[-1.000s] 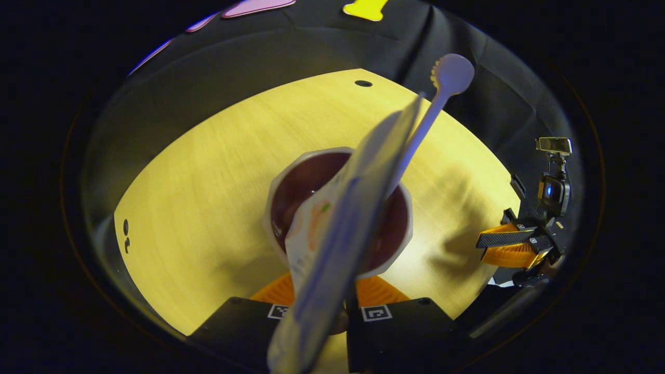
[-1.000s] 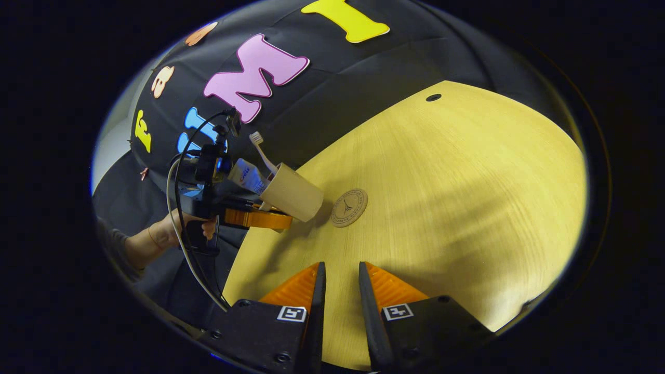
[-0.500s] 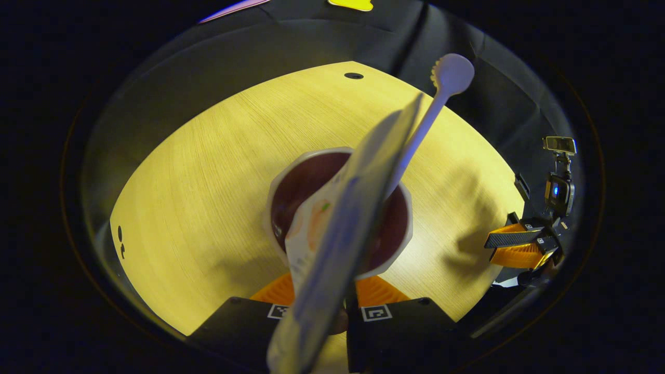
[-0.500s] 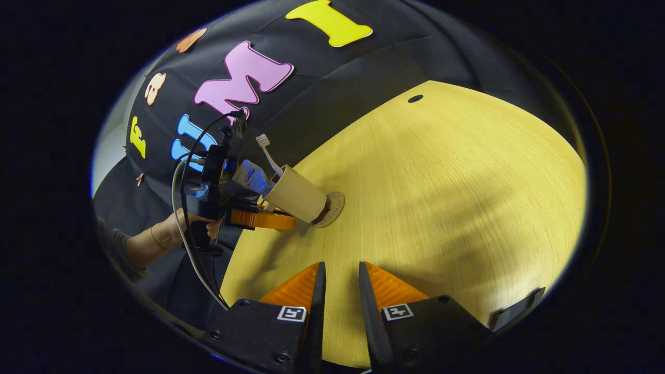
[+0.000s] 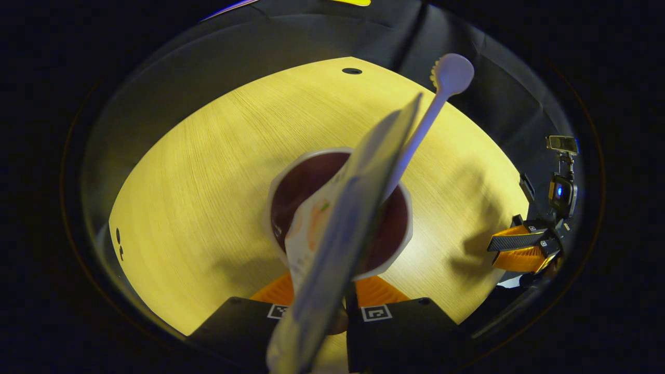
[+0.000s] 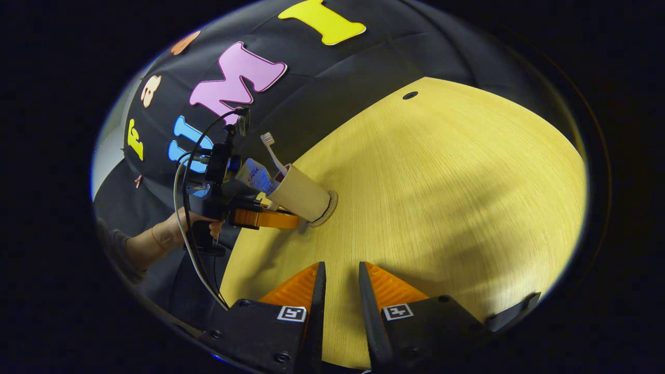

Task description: Put the toothbrush and toothpaste on the desktop into the cup, then pick up the cup and place it on the coaster on the desktop.

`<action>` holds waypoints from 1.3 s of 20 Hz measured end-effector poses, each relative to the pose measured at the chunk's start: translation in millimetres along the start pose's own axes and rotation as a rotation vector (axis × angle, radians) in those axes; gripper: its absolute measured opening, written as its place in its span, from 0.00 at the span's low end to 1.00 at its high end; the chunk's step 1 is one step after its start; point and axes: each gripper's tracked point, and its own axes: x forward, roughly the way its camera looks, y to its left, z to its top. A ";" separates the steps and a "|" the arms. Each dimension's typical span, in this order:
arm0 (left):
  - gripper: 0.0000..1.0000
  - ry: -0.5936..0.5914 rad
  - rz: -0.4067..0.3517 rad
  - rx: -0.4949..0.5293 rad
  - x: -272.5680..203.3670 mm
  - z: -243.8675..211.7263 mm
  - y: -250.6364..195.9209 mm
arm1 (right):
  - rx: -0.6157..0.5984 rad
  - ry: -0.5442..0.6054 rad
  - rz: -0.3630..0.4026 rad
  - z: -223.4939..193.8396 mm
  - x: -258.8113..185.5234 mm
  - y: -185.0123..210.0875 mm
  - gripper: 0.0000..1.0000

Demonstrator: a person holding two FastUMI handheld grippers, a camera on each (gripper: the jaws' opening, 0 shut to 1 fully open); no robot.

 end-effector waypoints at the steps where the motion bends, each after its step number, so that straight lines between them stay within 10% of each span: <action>1: 0.25 0.005 0.004 0.009 -0.3 -0.6 -2.3 | 0.001 0.000 -0.003 1.0 0.6 -0.9 0.39; 7: 0.29 -0.003 -0.005 0.019 -2.0 0.7 -4.1 | 0.018 0.003 -0.028 2.1 4.5 -5.8 0.48; 10: 0.60 -0.015 -0.016 0.009 -4.8 1.5 -8.0 | 0.021 0.008 -0.031 2.0 5.8 -0.7 0.49; 15: 0.84 -0.098 -0.032 -0.012 -19.1 5.4 -12.7 | 0.025 0.025 -0.050 2.1 6.3 7.0 0.43; 16: 0.79 -0.123 -0.025 -0.019 -22.9 7.1 -12.1 | 0.024 0.029 -0.057 2.4 5.1 8.7 0.63; 26: 0.83 -0.248 -0.030 -0.126 -88.6 -22.7 -20.4 | -0.007 0.013 -0.054 17.2 -5.1 54.9 0.72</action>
